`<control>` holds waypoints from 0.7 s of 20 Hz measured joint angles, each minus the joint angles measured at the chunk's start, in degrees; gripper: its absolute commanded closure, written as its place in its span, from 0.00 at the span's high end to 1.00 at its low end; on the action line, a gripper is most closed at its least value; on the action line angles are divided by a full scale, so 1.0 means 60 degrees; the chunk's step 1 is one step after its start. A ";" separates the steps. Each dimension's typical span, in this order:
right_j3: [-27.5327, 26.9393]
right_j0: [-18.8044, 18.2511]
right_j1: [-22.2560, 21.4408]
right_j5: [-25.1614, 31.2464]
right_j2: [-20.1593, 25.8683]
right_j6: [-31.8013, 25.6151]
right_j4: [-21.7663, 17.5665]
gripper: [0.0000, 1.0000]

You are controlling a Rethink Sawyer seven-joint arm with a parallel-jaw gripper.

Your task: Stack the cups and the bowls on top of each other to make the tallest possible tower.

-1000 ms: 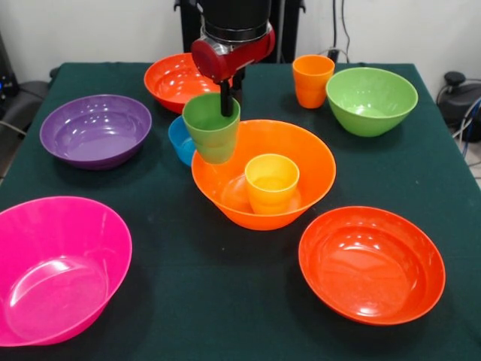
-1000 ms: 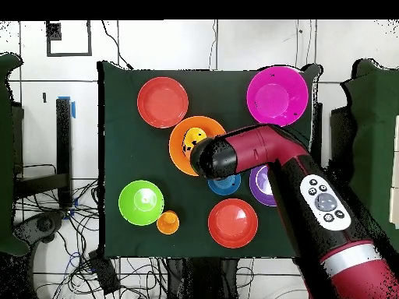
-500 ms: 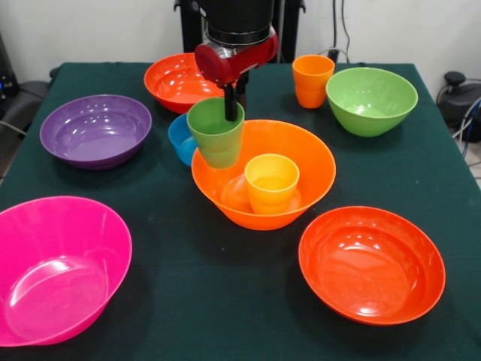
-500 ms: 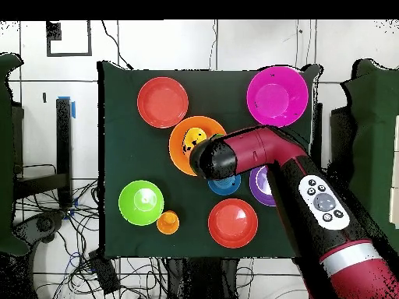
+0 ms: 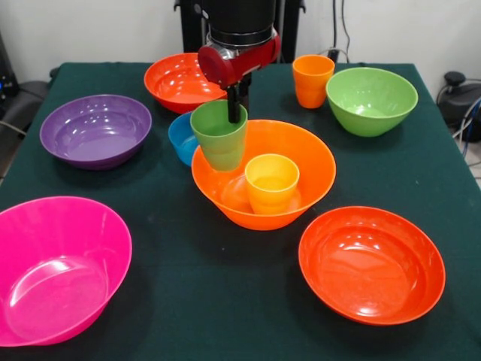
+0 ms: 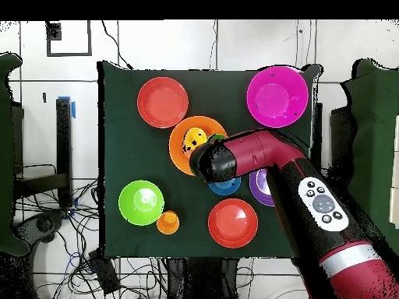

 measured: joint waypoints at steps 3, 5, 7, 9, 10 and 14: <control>0.0000 0.0000 0.0043 -0.0107 -0.0045 0.0000 0.0000 0.00; -0.0001 0.0001 0.0145 -0.0177 -0.0114 0.0000 0.0000 0.00; 0.0001 0.0007 0.0238 -0.0210 -0.0180 0.0000 -0.0002 0.00; 0.0001 0.0029 0.0334 -0.0216 -0.0268 0.0000 -0.0006 0.00; 0.0001 0.0053 0.0396 -0.0216 -0.0319 0.0000 -0.0010 0.00; 0.0001 0.0141 0.0482 -0.0216 -0.0428 0.0000 -0.0012 0.00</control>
